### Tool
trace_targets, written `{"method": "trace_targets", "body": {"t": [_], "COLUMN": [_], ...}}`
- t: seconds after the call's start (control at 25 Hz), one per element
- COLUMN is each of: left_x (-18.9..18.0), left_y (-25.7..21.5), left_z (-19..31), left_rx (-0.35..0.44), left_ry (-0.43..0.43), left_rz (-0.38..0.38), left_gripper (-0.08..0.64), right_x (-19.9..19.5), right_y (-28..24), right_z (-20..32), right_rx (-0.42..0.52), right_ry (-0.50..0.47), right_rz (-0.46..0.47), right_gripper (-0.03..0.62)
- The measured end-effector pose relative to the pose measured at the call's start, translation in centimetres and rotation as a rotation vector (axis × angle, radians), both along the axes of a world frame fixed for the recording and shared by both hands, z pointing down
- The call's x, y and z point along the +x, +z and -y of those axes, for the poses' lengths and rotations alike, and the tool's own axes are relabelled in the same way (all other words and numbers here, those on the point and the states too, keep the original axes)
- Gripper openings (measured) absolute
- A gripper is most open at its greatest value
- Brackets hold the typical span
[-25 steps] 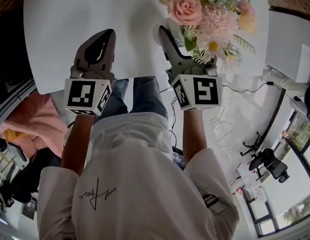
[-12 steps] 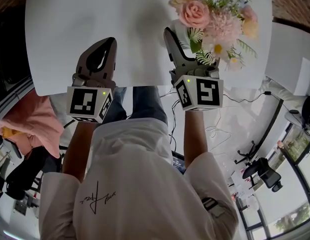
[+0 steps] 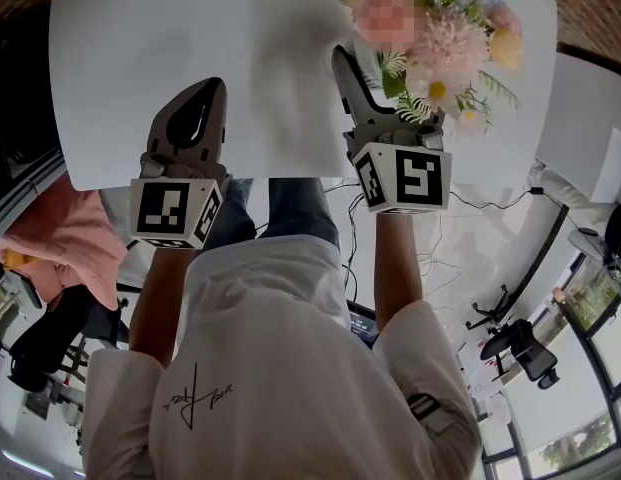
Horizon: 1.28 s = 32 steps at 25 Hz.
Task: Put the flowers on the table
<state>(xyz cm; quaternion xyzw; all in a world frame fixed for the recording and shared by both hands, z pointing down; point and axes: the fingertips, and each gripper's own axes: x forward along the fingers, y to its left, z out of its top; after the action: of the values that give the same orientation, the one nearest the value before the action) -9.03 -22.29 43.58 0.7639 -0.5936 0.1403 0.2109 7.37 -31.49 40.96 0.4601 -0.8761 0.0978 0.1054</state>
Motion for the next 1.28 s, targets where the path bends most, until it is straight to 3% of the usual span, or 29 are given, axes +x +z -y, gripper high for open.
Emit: {"method": "trace_targets", "body": {"t": [0.64,1.28], "left_x": [0.1,1.3], "left_y": [1.5,1.7], "left_z": [1.2,2.0], "left_rx": [-0.035,-0.034], "left_ry": [-0.052,-0.053], "left_rz": [0.004,-0.02], "left_gripper": [0.005,0.005], "right_x": [-0.4,-0.8], "right_y": [1.4,1.7], "right_z": [4.2,3.7], "right_rx": [0.052,0.07], "right_ry": [-0.044,-0.07], "right_rz": [0.005,-0.008], "right_gripper": [0.391,0.393]}}
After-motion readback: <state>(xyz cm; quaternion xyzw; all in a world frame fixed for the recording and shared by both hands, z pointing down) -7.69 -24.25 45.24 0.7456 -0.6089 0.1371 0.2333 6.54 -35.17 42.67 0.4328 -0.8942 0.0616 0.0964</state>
